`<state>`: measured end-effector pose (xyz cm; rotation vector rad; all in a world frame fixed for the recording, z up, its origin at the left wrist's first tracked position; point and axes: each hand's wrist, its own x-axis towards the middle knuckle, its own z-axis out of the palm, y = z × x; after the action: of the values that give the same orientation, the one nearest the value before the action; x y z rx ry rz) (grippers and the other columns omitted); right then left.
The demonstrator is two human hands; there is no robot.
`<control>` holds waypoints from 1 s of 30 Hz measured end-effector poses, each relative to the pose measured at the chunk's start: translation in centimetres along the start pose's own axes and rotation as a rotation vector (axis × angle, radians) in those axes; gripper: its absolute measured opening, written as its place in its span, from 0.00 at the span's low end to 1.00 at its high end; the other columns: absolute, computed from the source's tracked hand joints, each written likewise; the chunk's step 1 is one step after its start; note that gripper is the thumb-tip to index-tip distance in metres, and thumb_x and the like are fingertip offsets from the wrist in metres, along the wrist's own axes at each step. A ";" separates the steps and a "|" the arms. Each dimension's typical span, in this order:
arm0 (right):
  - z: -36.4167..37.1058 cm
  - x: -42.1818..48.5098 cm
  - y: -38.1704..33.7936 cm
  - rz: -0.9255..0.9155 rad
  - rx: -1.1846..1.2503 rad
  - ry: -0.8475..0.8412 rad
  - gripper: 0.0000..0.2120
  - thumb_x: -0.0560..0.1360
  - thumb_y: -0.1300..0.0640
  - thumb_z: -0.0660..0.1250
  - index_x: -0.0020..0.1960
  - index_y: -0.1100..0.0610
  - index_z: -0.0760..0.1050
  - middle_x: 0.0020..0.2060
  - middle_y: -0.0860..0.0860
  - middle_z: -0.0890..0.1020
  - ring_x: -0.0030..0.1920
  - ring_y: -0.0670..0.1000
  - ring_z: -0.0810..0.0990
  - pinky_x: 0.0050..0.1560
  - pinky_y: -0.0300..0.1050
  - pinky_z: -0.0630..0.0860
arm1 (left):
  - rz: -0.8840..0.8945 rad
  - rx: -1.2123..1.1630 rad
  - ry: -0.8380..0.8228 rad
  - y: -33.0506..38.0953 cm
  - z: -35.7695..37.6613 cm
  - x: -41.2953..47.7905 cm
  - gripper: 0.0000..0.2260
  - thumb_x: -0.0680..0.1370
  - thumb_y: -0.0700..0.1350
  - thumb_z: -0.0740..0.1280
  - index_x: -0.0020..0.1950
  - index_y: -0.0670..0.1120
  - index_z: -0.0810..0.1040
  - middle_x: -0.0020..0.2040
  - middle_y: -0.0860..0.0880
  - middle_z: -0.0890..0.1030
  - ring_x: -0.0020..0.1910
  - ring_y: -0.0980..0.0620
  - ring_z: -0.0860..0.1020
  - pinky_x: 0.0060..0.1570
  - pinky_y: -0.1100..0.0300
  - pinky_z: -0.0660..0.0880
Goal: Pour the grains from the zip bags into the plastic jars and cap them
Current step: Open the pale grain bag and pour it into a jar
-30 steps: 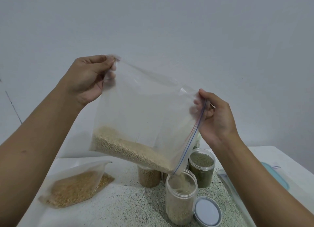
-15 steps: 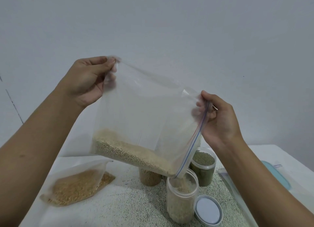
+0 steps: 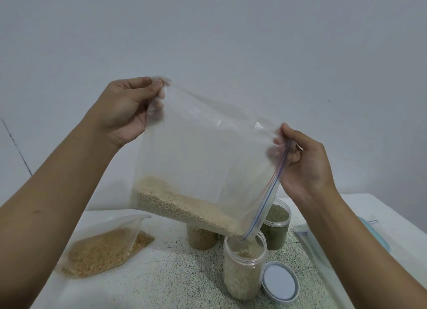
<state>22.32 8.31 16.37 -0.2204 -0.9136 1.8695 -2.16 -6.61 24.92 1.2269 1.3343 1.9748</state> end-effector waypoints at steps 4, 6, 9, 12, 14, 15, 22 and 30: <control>0.1 0.3 0.1 -0.006 0.011 0.003 0.05 0.78 0.64 0.67 0.42 0.61 0.78 0.34 0.51 0.78 0.32 0.46 0.75 0.32 0.37 0.74 | 0.007 -0.001 -0.004 0.1 0.1 0.2 0.11 0.79 0.40 0.68 0.41 0.46 0.88 0.35 0.52 0.79 0.33 0.57 0.74 0.39 0.69 0.74; 0.1 0.6 0.1 -0.013 -0.003 0.005 0.05 0.77 0.63 0.68 0.42 0.61 0.78 0.34 0.51 0.78 0.32 0.47 0.75 0.33 0.37 0.74 | 0.011 -0.005 -0.001 0.1 0.1 0.3 0.12 0.79 0.40 0.67 0.40 0.46 0.88 0.35 0.52 0.79 0.33 0.57 0.74 0.39 0.69 0.74; 0.0 0.8 0.3 -0.016 -0.014 0.009 0.05 0.77 0.63 0.68 0.42 0.61 0.78 0.35 0.52 0.78 0.32 0.47 0.75 0.33 0.37 0.74 | 0.010 -0.001 0.006 0.1 0.1 0.2 0.13 0.80 0.40 0.67 0.40 0.46 0.88 0.35 0.52 0.79 0.32 0.58 0.74 0.38 0.69 0.75; 0.0 0.9 0.3 -0.018 -0.006 0.019 0.05 0.77 0.64 0.68 0.42 0.61 0.78 0.34 0.52 0.78 0.32 0.47 0.75 0.33 0.37 0.74 | 0.010 0.000 0.010 -0.1 0.1 0.1 0.13 0.80 0.40 0.67 0.40 0.46 0.88 0.35 0.52 0.79 0.32 0.58 0.75 0.37 0.69 0.75; 0.0 0.9 0.3 -0.020 -0.004 0.024 0.06 0.77 0.64 0.68 0.42 0.61 0.78 0.34 0.51 0.79 0.32 0.47 0.75 0.32 0.37 0.74 | 0.008 -0.006 0.013 -0.2 0.1 0.1 0.12 0.79 0.40 0.67 0.40 0.46 0.88 0.35 0.52 0.79 0.31 0.58 0.75 0.37 0.68 0.75; 0.0 0.9 0.3 -0.020 -0.003 0.026 0.06 0.77 0.64 0.68 0.41 0.61 0.78 0.34 0.51 0.79 0.32 0.47 0.76 0.33 0.37 0.74 | 0.007 -0.010 0.014 -0.2 0.1 0.1 0.12 0.79 0.40 0.68 0.40 0.46 0.88 0.35 0.52 0.79 0.32 0.58 0.75 0.37 0.68 0.74; -0.3 1.1 0.5 -0.015 0.001 0.029 0.08 0.78 0.64 0.68 0.39 0.60 0.79 0.33 0.51 0.78 0.32 0.47 0.75 0.32 0.37 0.73 | 0.004 -0.001 0.011 -0.6 0.0 0.2 0.11 0.78 0.40 0.68 0.40 0.46 0.88 0.35 0.52 0.79 0.32 0.57 0.74 0.36 0.68 0.73; -0.4 1.1 0.8 0.001 0.007 0.054 0.09 0.77 0.65 0.68 0.38 0.60 0.79 0.32 0.51 0.78 0.31 0.47 0.75 0.32 0.37 0.73 | 0.003 0.005 0.009 -0.9 0.0 0.1 0.10 0.78 0.40 0.68 0.41 0.45 0.88 0.35 0.51 0.78 0.31 0.56 0.73 0.34 0.67 0.72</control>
<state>21.46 9.29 15.78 -0.2654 -0.8703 1.8584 -2.30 -6.18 24.12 1.2243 1.3435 1.9828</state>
